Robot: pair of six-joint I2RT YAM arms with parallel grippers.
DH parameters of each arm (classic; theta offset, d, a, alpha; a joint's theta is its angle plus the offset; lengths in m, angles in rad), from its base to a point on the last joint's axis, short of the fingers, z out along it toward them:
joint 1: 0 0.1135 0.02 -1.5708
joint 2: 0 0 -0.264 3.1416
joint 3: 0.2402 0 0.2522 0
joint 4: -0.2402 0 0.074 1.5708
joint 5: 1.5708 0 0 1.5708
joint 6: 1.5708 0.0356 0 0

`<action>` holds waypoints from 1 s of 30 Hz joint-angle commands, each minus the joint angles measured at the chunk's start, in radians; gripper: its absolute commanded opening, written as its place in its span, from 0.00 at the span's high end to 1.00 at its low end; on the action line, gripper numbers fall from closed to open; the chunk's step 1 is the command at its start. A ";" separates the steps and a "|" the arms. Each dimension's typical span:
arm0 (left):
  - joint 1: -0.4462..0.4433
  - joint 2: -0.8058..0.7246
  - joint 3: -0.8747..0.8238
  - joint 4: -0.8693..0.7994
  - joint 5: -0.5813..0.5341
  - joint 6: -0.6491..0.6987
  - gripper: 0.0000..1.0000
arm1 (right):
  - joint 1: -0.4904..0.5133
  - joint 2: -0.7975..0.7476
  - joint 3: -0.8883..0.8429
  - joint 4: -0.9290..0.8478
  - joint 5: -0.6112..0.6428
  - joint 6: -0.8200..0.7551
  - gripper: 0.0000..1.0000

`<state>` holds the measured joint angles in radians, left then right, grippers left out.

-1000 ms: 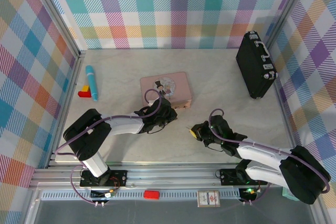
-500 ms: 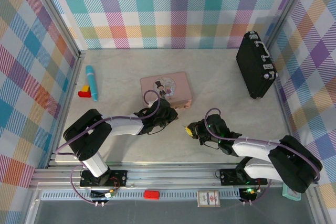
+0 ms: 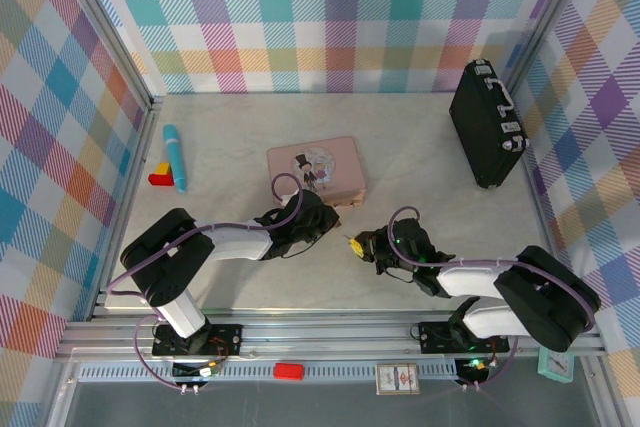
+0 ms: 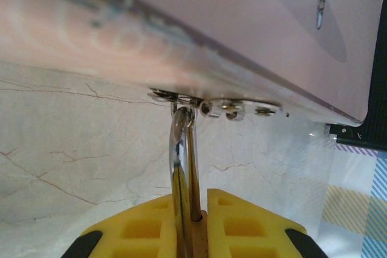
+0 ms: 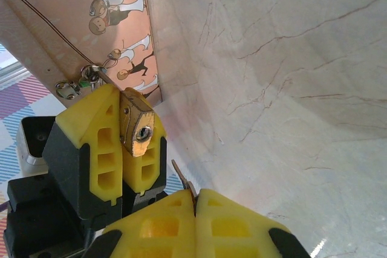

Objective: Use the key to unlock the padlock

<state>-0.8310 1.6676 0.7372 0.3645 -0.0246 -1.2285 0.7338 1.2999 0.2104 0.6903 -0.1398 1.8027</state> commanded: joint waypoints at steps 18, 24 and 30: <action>-0.025 -0.022 0.016 0.095 0.046 -0.049 1.00 | 0.004 0.134 0.050 0.184 0.013 0.052 1.00; -0.029 -0.022 0.019 0.094 0.046 -0.052 1.00 | 0.004 0.105 0.032 0.172 0.031 0.054 1.00; -0.032 -0.035 0.007 0.102 0.038 -0.049 1.00 | 0.004 0.096 0.024 0.171 0.037 0.049 1.00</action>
<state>-0.8368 1.6669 0.7334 0.3771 -0.0380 -1.2602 0.7338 1.4059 0.2371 0.8368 -0.1169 1.8511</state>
